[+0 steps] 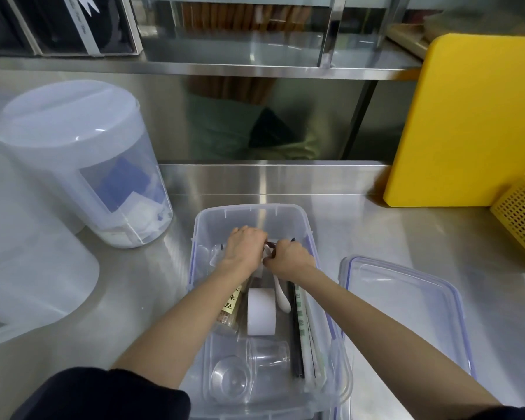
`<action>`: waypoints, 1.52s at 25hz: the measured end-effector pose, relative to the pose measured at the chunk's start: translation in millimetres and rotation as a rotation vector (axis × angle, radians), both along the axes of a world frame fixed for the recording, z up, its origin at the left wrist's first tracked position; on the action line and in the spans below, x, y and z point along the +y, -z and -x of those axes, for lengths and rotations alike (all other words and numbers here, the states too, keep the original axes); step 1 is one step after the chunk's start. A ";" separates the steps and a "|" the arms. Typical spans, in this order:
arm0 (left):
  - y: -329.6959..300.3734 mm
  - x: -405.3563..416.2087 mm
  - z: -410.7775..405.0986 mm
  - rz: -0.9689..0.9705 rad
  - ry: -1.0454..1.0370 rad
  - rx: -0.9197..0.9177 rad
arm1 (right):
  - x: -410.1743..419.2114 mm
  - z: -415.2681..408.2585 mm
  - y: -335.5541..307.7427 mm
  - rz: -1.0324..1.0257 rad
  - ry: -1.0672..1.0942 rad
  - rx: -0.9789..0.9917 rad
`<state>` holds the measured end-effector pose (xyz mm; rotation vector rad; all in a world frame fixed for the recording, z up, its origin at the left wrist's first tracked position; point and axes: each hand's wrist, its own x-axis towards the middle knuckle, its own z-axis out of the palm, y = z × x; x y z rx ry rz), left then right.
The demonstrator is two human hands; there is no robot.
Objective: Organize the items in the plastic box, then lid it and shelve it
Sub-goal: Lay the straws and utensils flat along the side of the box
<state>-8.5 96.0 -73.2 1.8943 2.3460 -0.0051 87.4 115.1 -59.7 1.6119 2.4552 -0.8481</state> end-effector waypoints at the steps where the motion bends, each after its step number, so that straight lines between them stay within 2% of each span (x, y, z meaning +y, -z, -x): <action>1: -3.4 0.2 1.0 -0.021 -0.001 0.020 | -0.1 -1.4 -2.1 0.004 0.012 0.032; 7: -18.3 -10.6 -0.5 -0.121 -0.006 0.038 | -10.1 -10.8 -17.5 -0.011 0.026 0.116; 11: -40.6 -25.0 -4.1 -0.244 -0.125 -0.180 | -16.6 -21.9 -30.1 -0.018 0.058 0.285; 15: -54.7 -49.0 -8.8 -0.278 -0.425 -0.749 | -33.4 -44.0 -45.8 -0.128 0.099 0.649; 17: -56.1 -65.4 -17.0 -0.268 -0.557 -1.118 | -45.3 -52.8 -52.5 -0.150 0.103 0.772; 19: -59.5 -80.7 -28.7 -0.271 -0.633 -1.515 | -58.0 -59.2 -56.0 -0.182 0.061 0.810; 21: -64.6 -93.0 -37.1 -0.283 -0.666 -1.714 | -72.4 -64.3 -55.2 -0.223 -0.007 0.796; 25: -68.6 -112.1 -46.2 -0.218 -0.712 -1.892 | -96.9 -75.3 -47.0 -0.246 -0.160 0.733; 27: -68.0 -120.2 -48.6 -0.160 -0.719 -1.960 | -107.6 -81.8 -44.0 -0.321 -0.264 0.648; 29: -67.1 -126.1 -52.0 -0.112 -0.709 -1.980 | -115.0 -87.0 -40.5 -0.424 -0.379 0.561; 31: -65.1 -128.4 -55.2 -0.098 -0.711 -1.933 | -119.6 -91.8 -37.8 -0.420 -0.436 0.526; 34: -63.1 -130.1 -59.6 -0.140 -0.720 -1.902 | -120.0 -96.7 -36.7 -0.328 -0.354 0.586; 38: -61.9 -130.8 -69.5 -0.113 -0.695 -1.856 | -106.0 -95.1 -41.1 -0.234 -0.045 0.648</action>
